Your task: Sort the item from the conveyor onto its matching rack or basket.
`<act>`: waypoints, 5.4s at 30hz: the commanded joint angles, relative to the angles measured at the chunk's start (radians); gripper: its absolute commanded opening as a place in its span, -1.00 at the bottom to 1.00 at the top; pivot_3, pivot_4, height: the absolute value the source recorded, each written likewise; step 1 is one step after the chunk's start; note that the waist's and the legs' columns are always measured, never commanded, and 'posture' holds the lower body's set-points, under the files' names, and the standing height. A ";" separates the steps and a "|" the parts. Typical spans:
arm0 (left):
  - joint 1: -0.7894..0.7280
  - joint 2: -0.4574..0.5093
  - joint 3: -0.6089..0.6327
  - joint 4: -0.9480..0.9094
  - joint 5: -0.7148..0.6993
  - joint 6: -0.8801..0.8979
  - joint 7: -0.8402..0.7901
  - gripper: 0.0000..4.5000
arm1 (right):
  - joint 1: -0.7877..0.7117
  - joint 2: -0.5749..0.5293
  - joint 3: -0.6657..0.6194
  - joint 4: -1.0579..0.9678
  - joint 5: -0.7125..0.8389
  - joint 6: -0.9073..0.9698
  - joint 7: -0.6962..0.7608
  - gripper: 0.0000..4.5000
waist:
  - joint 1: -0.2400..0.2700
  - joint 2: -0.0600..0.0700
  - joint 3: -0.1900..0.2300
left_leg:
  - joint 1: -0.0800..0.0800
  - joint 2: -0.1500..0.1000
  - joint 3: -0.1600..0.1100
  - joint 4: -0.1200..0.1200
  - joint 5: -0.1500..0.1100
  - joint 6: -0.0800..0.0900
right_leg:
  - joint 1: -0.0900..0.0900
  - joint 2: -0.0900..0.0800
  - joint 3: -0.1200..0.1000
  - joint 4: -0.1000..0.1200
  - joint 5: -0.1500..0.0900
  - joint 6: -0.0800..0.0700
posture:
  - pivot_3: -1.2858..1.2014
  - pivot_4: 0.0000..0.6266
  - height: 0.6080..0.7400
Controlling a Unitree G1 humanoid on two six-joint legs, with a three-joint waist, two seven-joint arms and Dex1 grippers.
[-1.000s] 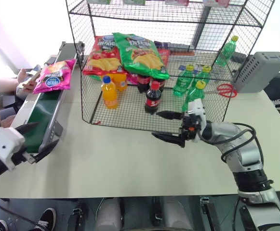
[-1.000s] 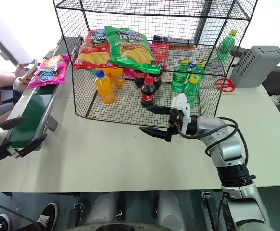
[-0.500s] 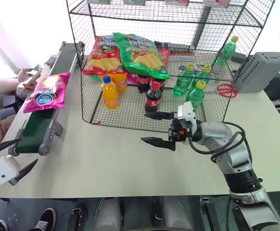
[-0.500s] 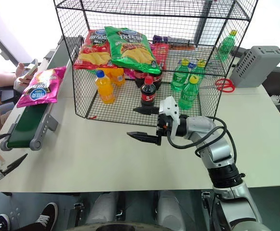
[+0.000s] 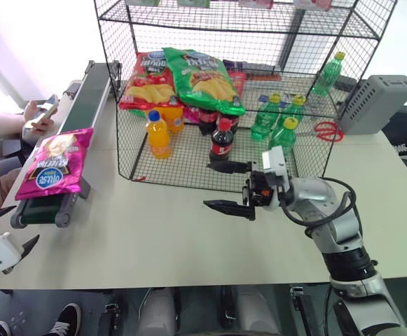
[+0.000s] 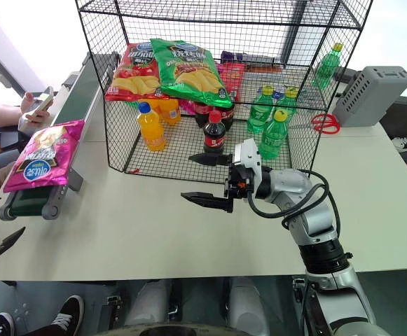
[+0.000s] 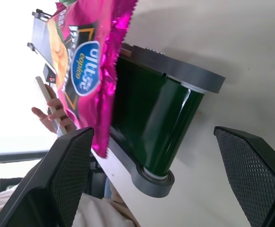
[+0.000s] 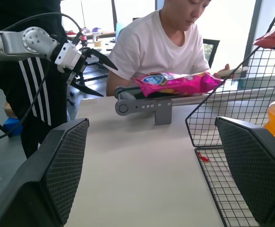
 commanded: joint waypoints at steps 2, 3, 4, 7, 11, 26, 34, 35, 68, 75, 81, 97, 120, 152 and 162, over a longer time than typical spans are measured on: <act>-0.009 0.025 -0.011 0.013 0.000 -0.010 0.021 0.93 | -0.009 -0.008 -0.011 -0.017 -0.008 -0.019 -0.007 0.97 | -0.001 0.000 0.000 | 0.000 0.000 0.000 0.000 0.000 0.000 | 0.000 0.000 0.000 0.000 0.000 0.000 | 0.03 -0.52 1.00; -0.011 0.026 -0.017 0.015 -0.001 -0.010 0.022 0.93 | -0.008 -0.009 -0.010 -0.016 -0.010 -0.020 -0.007 0.97 | -0.002 0.000 0.000 | 0.000 0.000 0.000 0.000 0.000 0.000 | 0.000 0.000 0.000 0.000 0.000 0.000 | 0.03 -0.52 1.00; -0.012 0.026 -0.022 0.016 -0.002 -0.009 0.024 0.93 | -0.009 -0.009 -0.011 -0.015 -0.013 -0.023 -0.008 0.97 | -0.003 0.000 0.000 | 0.000 0.000 0.000 0.000 0.000 0.000 | 0.000 0.000 0.000 0.000 0.000 0.000 | 0.03 -0.52 1.00; -0.020 0.027 -0.036 0.016 0.001 -0.007 0.032 0.93 | -0.009 -0.012 -0.014 -0.016 -0.017 -0.025 -0.008 0.97 | -0.011 0.000 0.000 | 0.000 0.000 0.000 0.000 0.000 0.000 | 0.000 0.000 0.000 0.000 0.000 0.000 | 0.03 -0.52 1.00; -0.032 0.028 -0.056 0.011 0.000 -0.005 0.036 0.93 | -0.007 -0.018 -0.010 -0.014 -0.025 -0.030 -0.009 0.97 | -0.014 0.000 0.000 | 0.000 0.000 0.000 0.000 0.000 0.000 | 0.000 0.000 0.000 0.000 0.000 0.000 | 0.03 -0.52 1.00; -0.054 0.022 -0.028 -0.101 -0.253 0.116 -0.071 -0.98 | -0.013 -0.016 -0.008 0.020 -0.065 -0.065 -0.009 1.00 | -0.013 0.000 0.000 | 0.000 0.000 0.000 0.000 0.000 0.000 | 0.000 0.000 0.000 0.000 0.000 0.000 | 0.03 -0.52 1.00; -0.113 0.008 0.061 -0.262 -0.592 0.360 -0.162 -0.98 | -0.024 -0.014 -0.008 0.044 -0.074 -0.082 -0.005 1.00 | -0.016 0.000 0.000 | 0.000 0.000 0.000 0.000 0.000 0.000 | 0.000 0.000 0.000 0.000 0.000 0.000 | 0.03 -0.52 1.00; -0.114 0.010 0.078 -0.301 -0.678 0.432 -0.184 -0.98 | -0.026 -0.014 -0.010 0.048 -0.073 -0.081 -0.005 1.00 | -0.017 0.000 0.000 | 0.000 0.000 0.000 0.000 0.000 0.000 | 0.000 0.000 0.000 0.000 0.000 0.000 | 0.03 -0.52 1.00; -0.491 -0.015 -0.189 -0.519 -2.099 1.576 -0.158 -0.98 | -0.114 -0.142 -0.093 -0.127 0.470 0.581 0.124 1.00 | -0.012 0.000 0.000 | 0.002 -0.001 -0.003 0.000 0.000 0.000 | 0.003 0.002 0.002 0.001 0.000 0.000 | 0.03 -0.52 1.00; -0.576 -0.052 -0.219 -0.458 -2.080 1.557 -0.102 -0.98 | -0.117 -0.133 -0.056 -0.170 0.487 0.620 0.093 1.00 | -0.011 0.000 0.000 | 0.002 -0.002 -0.003 0.000 0.000 0.000 | 0.003 0.001 0.002 0.001 0.000 0.000 | 0.03 -0.52 1.00; -0.606 -0.070 -0.223 -0.434 -2.005 1.569 -0.092 -0.98 | -0.114 -0.141 -0.053 -0.180 0.488 0.619 0.088 1.00 | -0.012 0.000 0.000 | 0.002 -0.002 -0.003 0.000 0.000 0.000 | 0.003 0.002 0.002 0.001 0.000 0.000 | 0.03 -0.52 1.00; -0.631 -0.132 -0.216 -0.464 -1.903 1.552 -0.062 -1.00 | -0.130 -0.141 -0.045 -0.148 0.467 0.630 0.064 -0.99 | -0.012 0.000 0.000 | 0.001 -0.002 -0.003 0.000 0.000 0.000 | 0.002 0.001 0.002 0.000 0.000 0.000 | 0.03 -0.52 1.00; -0.695 -0.212 -0.330 -0.417 -1.375 1.335 -0.222 0.93 | 0.194 -0.401 -0.630 -0.258 0.335 0.332 -0.071 -1.00 | 0.016 0.000 0.000 | -0.001 -0.003 -0.003 0.000 0.000 0.000 | 0.002 0.001 0.001 -0.003 0.000 0.000 | 0.03 -0.52 1.00; -0.766 -0.307 -0.443 -0.356 -0.956 1.070 -0.370 0.93 | -0.158 -0.561 -0.258 0.369 -1.083 -0.823 -0.743 -1.00 | -0.004 0.001 0.001 | -0.001 -0.002 -0.001 0.000 0.002 -0.003 | 0.001 0.001 0.002 -0.001 0.000 0.001 | 0.03 -0.52 1.00; -0.744 -0.326 -0.448 -0.412 -0.928 1.026 -0.363 0.93 | -0.260 -0.494 -0.149 0.427 -1.214 -0.555 -0.865 -1.00 | -0.013 0.001 0.001 | -0.001 -0.002 -0.002 0.000 0.005 -0.007 | 0.001 0.001 0.002 -0.001 0.000 0.001 | 0.03 -0.52 1.00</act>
